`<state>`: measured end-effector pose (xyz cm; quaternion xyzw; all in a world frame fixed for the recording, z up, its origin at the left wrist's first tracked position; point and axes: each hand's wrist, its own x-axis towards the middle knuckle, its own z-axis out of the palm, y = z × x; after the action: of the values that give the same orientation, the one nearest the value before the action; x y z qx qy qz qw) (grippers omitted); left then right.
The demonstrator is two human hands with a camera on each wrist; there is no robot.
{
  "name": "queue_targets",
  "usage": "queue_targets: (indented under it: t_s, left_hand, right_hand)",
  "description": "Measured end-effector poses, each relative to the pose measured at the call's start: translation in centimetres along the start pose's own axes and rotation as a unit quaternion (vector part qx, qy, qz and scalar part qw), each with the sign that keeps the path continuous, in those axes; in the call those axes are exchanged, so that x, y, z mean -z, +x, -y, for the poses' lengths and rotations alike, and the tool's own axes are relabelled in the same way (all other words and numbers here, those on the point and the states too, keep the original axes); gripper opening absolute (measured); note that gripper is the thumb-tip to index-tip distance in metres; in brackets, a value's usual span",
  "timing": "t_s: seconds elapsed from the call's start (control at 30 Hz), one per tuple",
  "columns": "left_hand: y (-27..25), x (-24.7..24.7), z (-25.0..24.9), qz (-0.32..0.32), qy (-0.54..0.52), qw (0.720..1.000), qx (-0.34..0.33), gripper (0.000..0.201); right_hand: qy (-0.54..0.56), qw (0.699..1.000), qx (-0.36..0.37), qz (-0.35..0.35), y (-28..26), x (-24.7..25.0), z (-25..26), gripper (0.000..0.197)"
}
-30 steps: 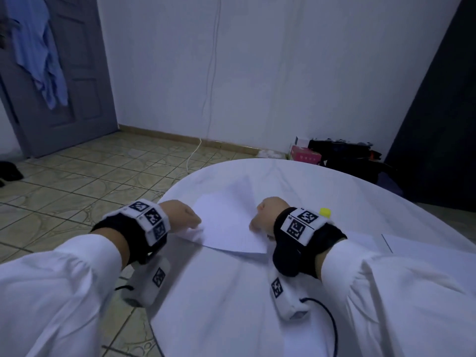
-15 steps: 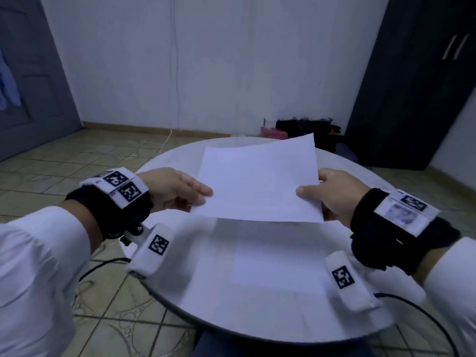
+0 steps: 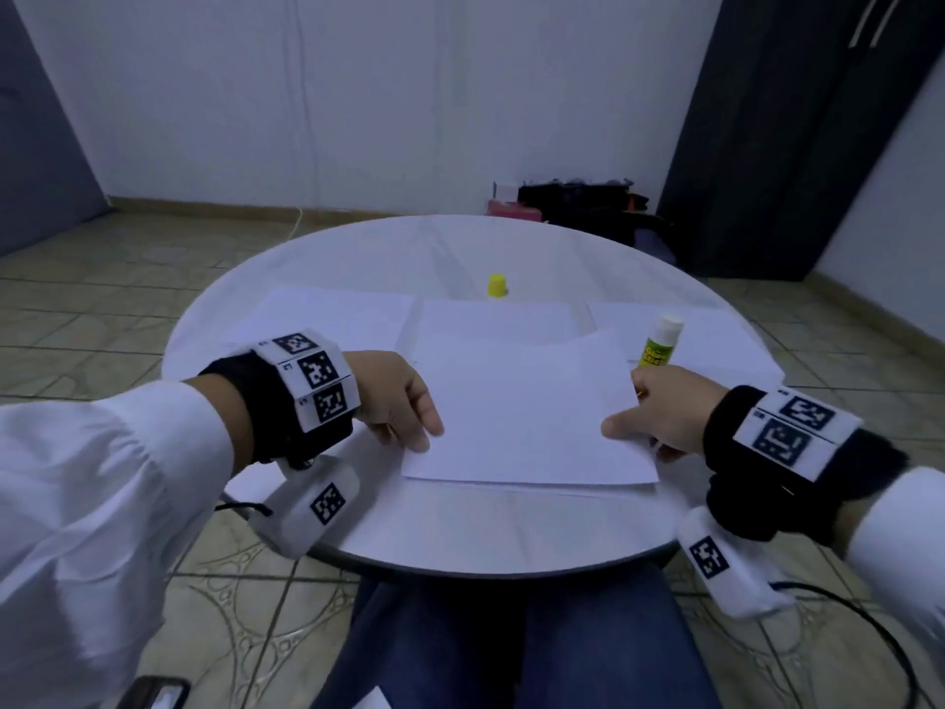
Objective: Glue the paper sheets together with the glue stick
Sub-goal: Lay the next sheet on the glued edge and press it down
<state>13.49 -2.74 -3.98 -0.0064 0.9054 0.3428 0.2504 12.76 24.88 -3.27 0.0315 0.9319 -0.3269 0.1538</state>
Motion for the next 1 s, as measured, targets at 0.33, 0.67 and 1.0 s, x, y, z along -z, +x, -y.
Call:
queue_targets:
  t_s: [0.33, 0.67, 1.0]
  left_hand:
    - [0.9, 0.6, 0.8, 0.018, 0.052, 0.998, 0.013, 0.021]
    - [0.8, 0.4, 1.2, 0.020, 0.069, 0.997, 0.008, 0.019]
    - [0.8, 0.3, 1.3, 0.012, 0.082, 0.997, -0.001, 0.018]
  right_hand:
    - [-0.070, 0.997, -0.002, 0.036, 1.7, -0.9, 0.2, 0.041]
    - [-0.082, 0.996, 0.007, 0.035, 2.3, -1.1, 0.0, 0.040]
    - [-0.073, 0.997, 0.008, 0.028, 2.7, -1.1, -0.5, 0.037]
